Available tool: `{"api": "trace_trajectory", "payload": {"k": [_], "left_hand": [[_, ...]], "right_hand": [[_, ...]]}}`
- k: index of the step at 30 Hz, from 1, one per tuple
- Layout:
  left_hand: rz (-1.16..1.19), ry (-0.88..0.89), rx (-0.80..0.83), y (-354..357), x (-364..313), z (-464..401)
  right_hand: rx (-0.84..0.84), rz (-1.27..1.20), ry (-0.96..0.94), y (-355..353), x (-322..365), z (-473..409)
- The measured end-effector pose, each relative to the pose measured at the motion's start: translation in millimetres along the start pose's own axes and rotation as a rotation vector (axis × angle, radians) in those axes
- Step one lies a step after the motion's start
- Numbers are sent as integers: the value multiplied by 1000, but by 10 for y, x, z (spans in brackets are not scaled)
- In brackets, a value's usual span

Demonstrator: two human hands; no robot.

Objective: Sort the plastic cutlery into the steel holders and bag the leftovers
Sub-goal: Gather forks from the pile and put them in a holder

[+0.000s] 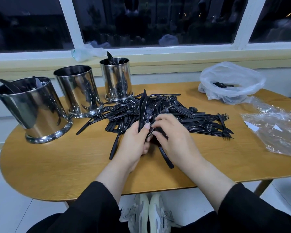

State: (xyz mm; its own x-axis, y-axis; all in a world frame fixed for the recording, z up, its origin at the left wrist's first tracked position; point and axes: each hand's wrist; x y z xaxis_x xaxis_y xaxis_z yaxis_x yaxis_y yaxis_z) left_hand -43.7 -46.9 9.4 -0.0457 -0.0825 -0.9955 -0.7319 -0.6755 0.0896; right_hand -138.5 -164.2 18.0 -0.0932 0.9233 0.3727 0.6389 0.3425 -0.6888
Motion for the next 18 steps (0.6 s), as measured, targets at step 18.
{"api": "trace_trajectory", "payload": {"k": [18], "left_hand": [[-135, -4, 199, 100, -120, -240]], "right_hand": [[-95, -944, 645, -181, -431, -292]]}}
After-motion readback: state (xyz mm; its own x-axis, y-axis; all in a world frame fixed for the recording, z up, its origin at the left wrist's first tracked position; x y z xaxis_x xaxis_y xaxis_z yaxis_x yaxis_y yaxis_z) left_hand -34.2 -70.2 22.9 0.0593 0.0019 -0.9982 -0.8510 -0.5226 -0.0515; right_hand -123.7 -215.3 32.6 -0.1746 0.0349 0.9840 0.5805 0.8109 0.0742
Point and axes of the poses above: each hand's wrist, its own z-axis away from the middle knuckle, its own y-axis out of the palm, x = y × z, and after that the axes turned 5 degrees about x, right-handed
